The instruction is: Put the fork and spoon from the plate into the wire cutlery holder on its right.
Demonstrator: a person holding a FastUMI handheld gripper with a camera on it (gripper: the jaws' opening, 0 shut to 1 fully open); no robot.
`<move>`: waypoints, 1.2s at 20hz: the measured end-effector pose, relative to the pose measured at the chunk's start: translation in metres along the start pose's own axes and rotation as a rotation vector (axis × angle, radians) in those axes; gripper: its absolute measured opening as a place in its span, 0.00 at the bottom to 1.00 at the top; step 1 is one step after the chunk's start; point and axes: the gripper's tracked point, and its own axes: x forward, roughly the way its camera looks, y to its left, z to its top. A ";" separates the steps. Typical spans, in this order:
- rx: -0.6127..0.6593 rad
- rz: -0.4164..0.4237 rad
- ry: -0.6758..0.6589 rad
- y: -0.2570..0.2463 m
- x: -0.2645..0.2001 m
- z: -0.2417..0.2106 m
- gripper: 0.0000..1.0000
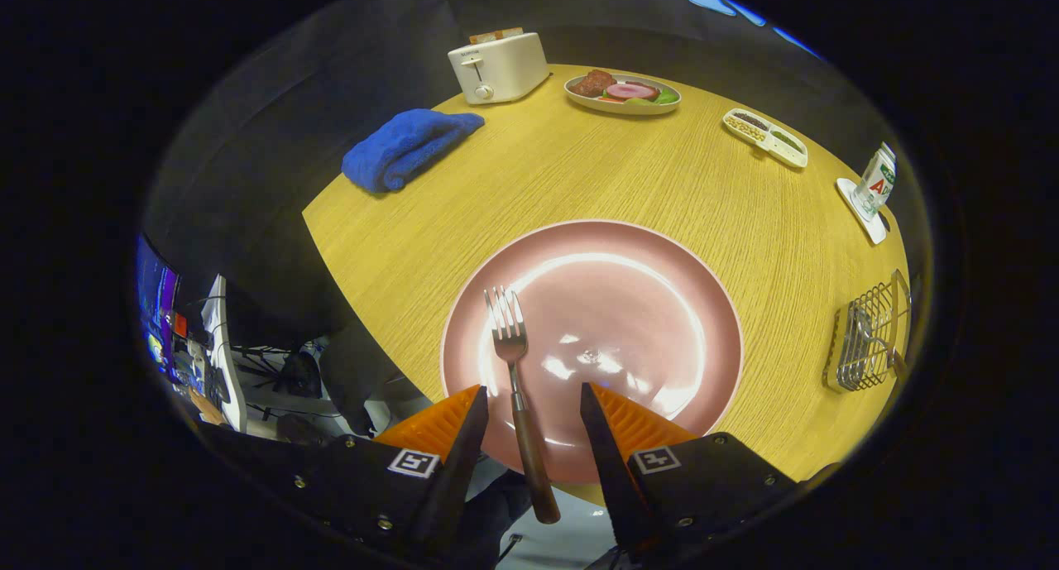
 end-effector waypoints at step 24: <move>0.067 0.010 0.040 -0.008 0.009 -0.024 0.05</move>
